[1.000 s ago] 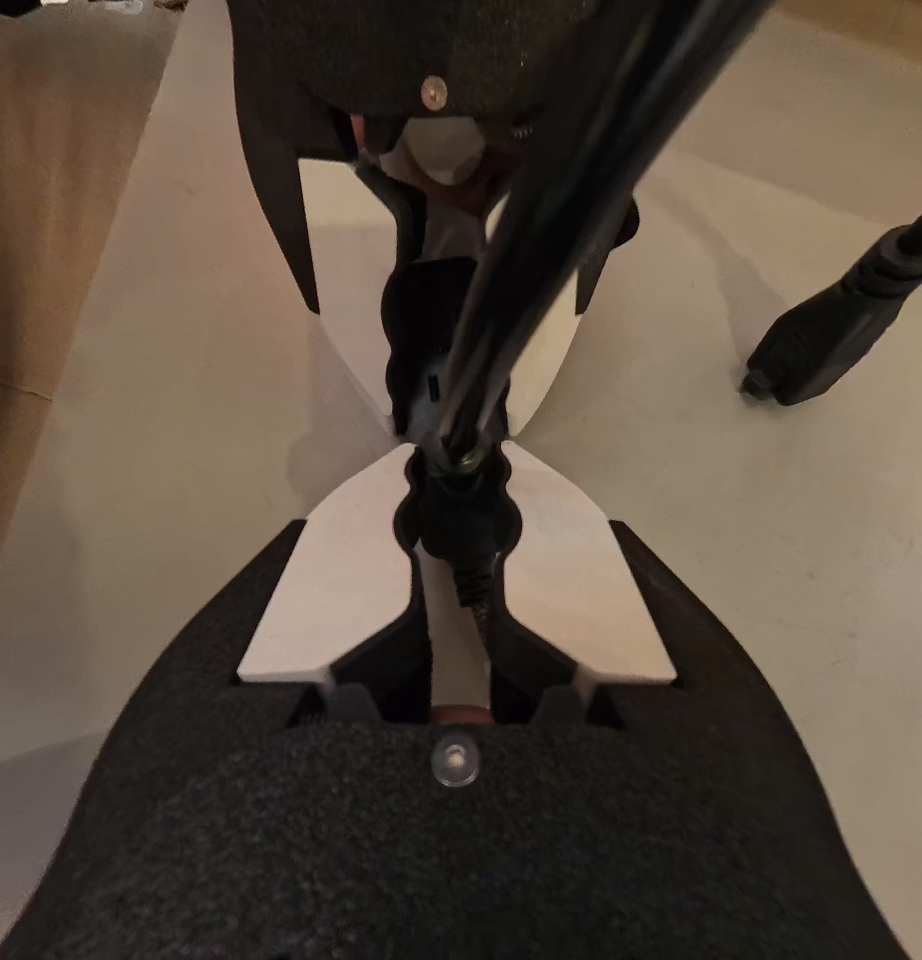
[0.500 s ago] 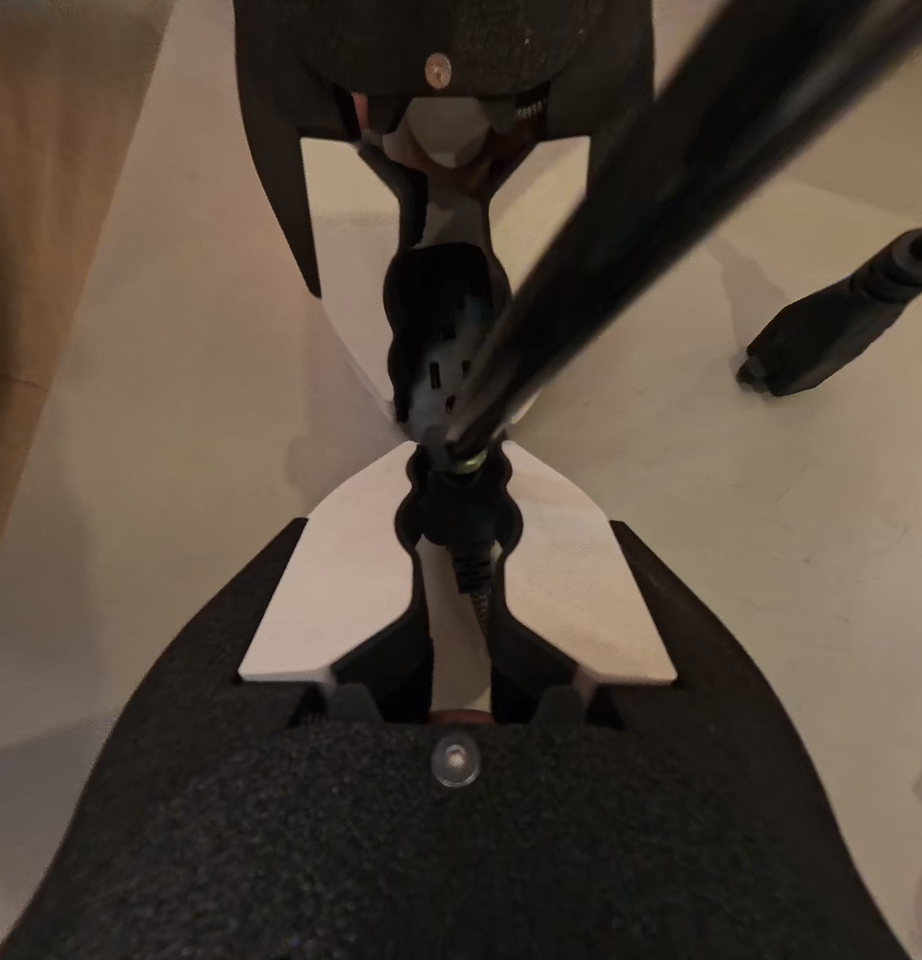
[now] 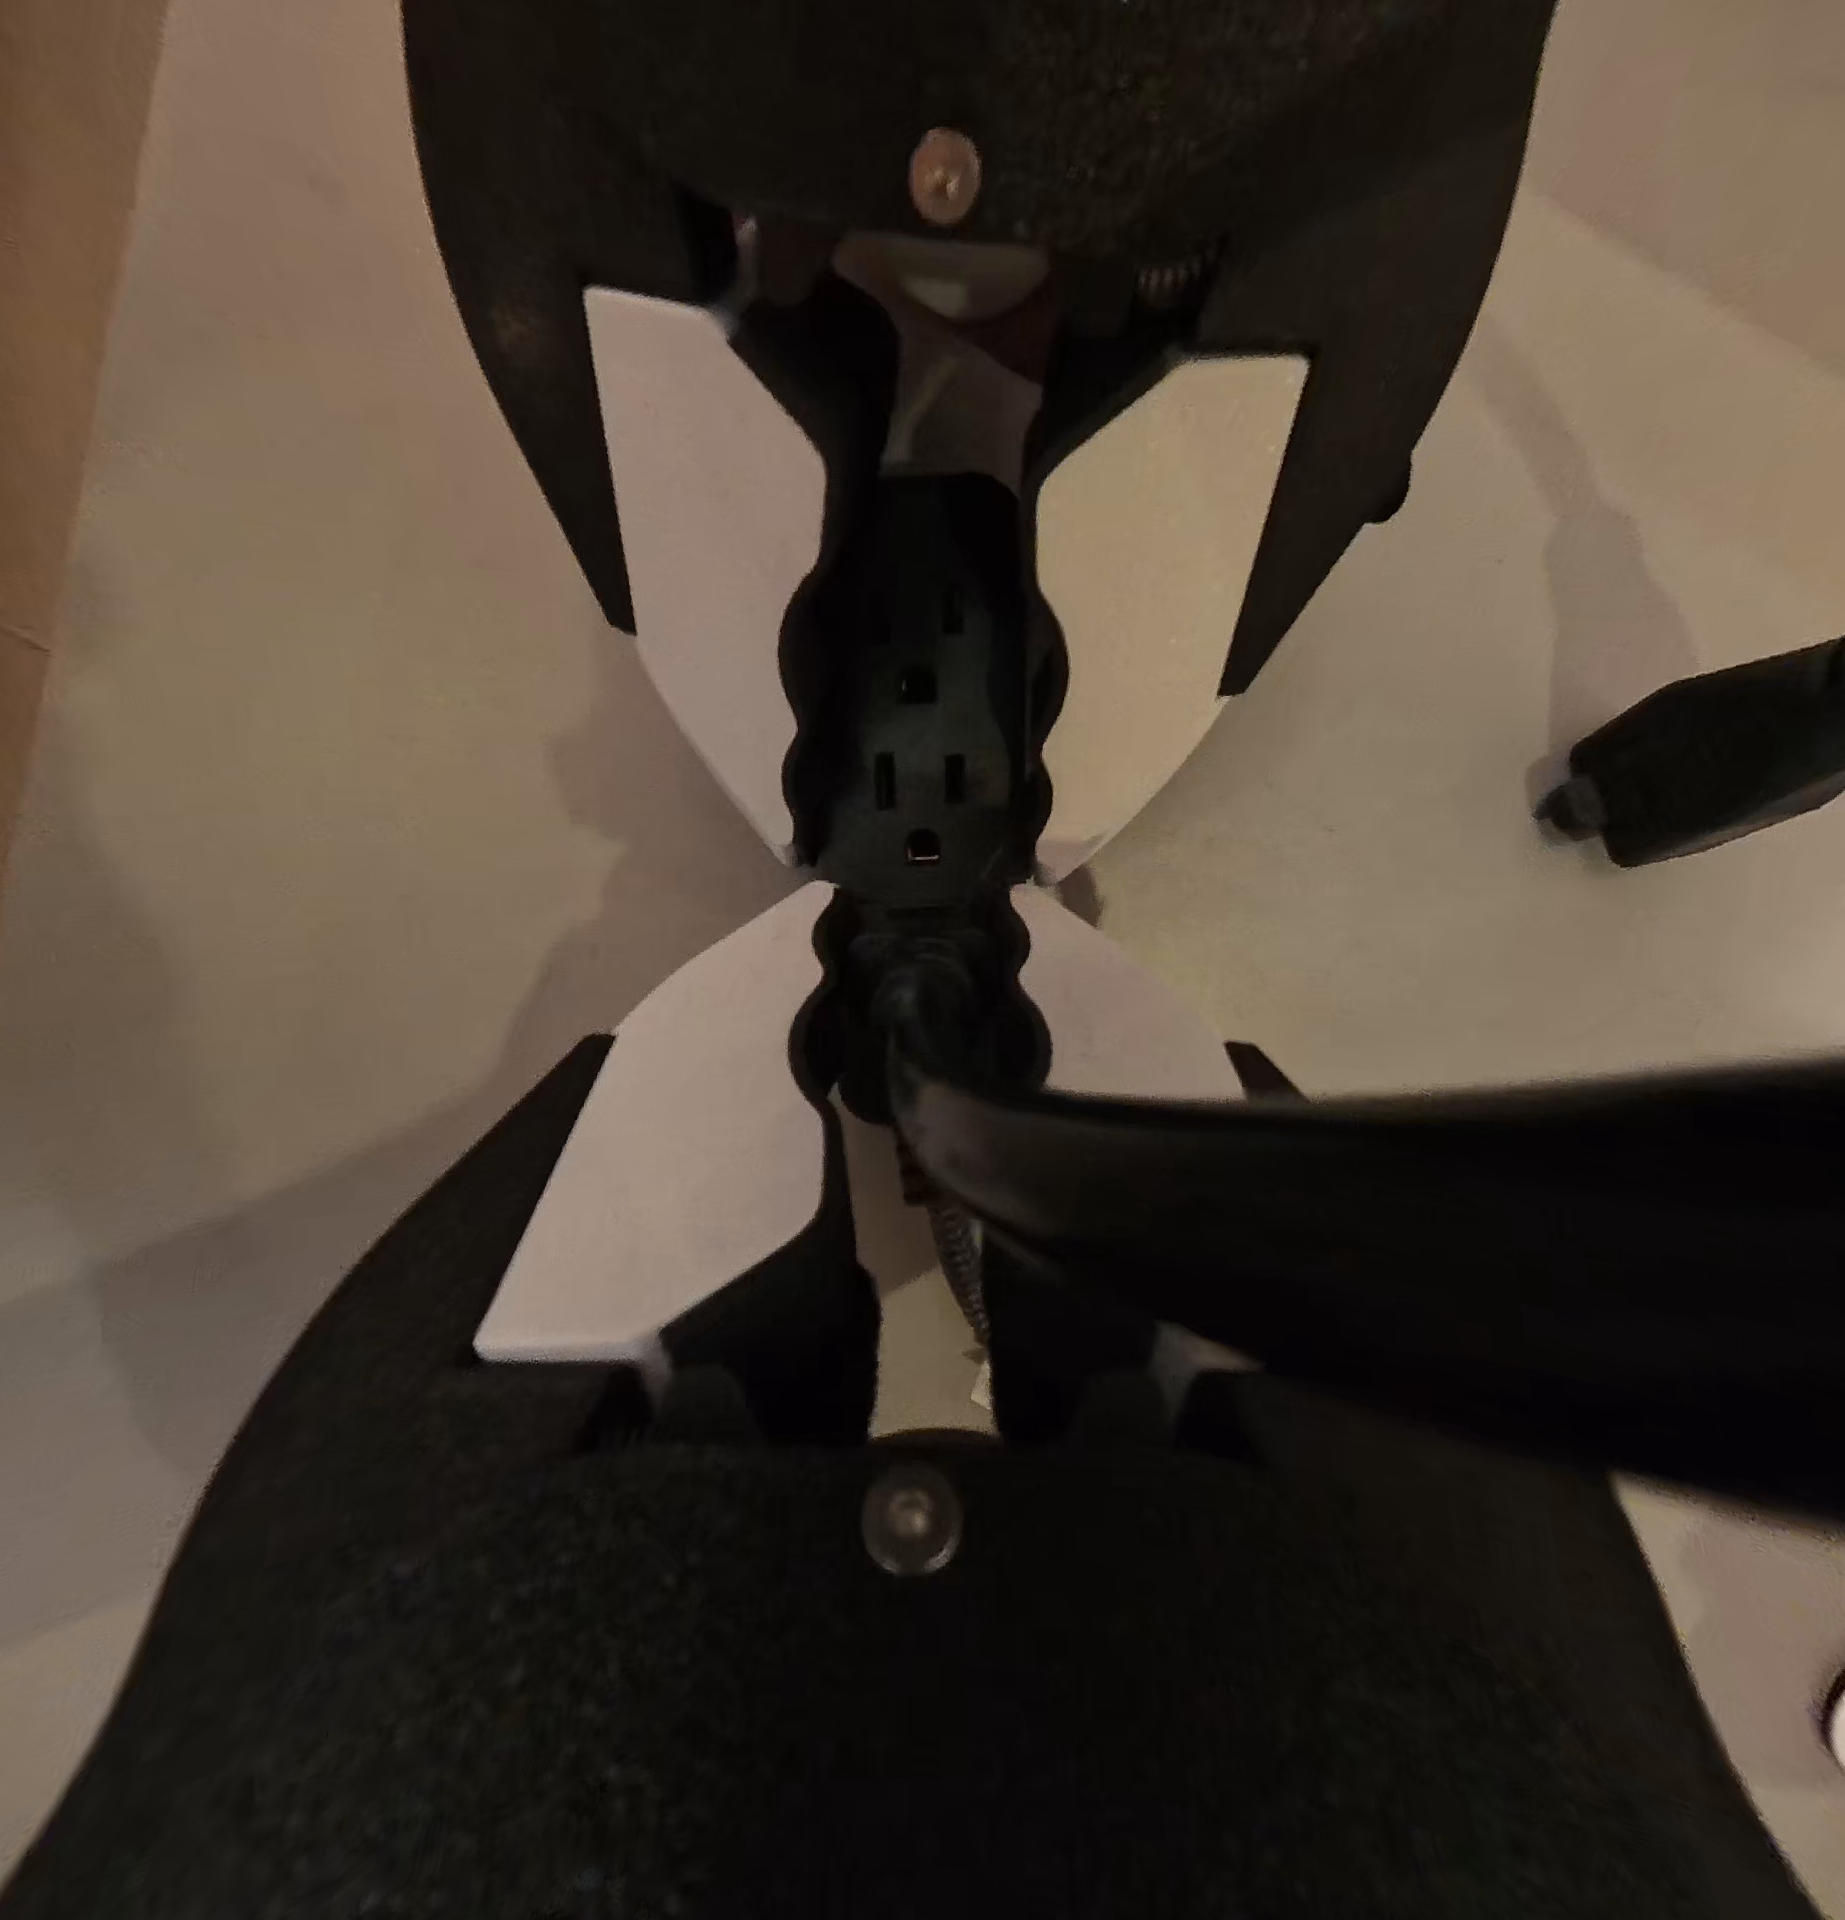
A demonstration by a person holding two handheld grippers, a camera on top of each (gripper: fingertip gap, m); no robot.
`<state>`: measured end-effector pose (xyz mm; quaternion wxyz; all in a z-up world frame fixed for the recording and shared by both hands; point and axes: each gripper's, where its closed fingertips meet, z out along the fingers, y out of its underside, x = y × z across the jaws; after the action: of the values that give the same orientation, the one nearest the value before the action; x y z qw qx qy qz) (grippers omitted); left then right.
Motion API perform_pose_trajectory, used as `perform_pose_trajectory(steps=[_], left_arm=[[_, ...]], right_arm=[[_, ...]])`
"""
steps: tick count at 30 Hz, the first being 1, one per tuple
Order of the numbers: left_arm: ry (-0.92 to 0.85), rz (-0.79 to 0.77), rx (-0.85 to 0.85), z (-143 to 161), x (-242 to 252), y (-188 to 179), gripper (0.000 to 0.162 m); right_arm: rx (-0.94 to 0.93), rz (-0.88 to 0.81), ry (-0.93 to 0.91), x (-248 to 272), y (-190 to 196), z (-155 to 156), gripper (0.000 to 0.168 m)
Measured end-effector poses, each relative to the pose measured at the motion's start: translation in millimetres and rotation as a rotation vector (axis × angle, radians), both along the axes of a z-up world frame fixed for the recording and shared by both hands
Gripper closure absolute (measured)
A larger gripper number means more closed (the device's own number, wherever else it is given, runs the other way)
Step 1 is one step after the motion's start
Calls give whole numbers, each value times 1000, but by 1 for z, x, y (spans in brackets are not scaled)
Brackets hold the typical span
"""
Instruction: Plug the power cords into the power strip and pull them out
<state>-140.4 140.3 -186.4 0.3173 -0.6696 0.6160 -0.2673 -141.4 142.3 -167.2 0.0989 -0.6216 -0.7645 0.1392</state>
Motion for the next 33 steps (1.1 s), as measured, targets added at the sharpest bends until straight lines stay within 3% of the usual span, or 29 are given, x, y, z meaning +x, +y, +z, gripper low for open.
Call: perform_pose_trajectory(steps=[1,11,17,20,23,27,29,33], left_arm=[[-1,5,6,0,0,1,118],[-12,7,23,1,2,1,117],[10,25,41,1,-7,1,117],[35,116,37,-2,-31,1,108],[-15,194,6,5,-45,2,99],[-82,99,-64,13,-31,-15,110],[-13,80,-7,4,-32,-13,121],[31,62,25,-3,-31,-10,120]], right_arm=[[12,11,4,1,0,0,143],[93,81,-52,7,2,3,143],[-16,-72,19,6,3,2,143],[-56,-245,43,18,9,2,143],[-86,-274,50,25,-9,2,143],[-33,-282,57,24,-11,2,146],[-25,-286,68,23,-11,2,144],[-34,-282,111,23,-10,2,144]])
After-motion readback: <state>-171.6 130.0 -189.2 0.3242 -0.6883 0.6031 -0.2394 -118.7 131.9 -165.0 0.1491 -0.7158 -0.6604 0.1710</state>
